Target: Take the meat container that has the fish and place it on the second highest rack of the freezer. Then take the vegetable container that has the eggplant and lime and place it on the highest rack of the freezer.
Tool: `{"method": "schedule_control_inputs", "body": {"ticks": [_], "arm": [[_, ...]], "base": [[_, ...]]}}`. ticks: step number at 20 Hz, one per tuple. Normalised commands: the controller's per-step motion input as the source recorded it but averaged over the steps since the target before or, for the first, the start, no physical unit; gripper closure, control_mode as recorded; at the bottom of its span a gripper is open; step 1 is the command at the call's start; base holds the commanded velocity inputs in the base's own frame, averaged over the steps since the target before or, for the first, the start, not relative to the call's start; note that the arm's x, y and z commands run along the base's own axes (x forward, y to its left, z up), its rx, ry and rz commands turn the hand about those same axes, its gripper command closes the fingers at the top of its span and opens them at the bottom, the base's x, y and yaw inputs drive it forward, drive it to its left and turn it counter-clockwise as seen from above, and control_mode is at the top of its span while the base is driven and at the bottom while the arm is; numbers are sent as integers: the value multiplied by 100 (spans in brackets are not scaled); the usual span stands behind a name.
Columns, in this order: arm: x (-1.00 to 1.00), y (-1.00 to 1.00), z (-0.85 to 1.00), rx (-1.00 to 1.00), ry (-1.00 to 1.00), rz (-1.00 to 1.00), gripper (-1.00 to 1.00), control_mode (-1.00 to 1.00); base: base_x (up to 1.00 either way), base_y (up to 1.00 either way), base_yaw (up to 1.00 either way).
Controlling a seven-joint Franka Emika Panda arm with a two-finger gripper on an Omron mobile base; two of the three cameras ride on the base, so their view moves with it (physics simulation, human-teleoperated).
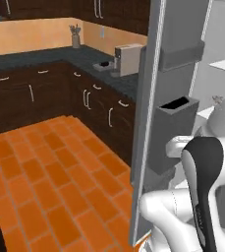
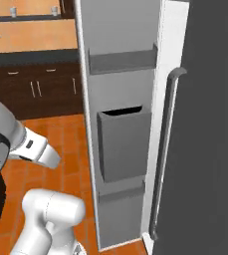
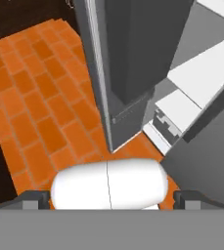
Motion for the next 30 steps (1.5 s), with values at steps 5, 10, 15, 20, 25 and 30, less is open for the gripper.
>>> {"method": "schedule_control_inputs", "body": {"ticks": [5,10,15,20,25,30], "arm": [[0,0,0,0,0,0,-100,100],[0,0,0,0,0,0,-100,100],[0,0,0,0,0,0,-100,100],[0,0,0,0,0,0,-100,100],[0,0,0,0,0,0,-100,100],[0,0,0,0,0,0,-100,100]], "base": [[-36,62,86],[2,97,24],[52,51,0],[86,0,0],[100,0,0],[100,0,-1]]}}
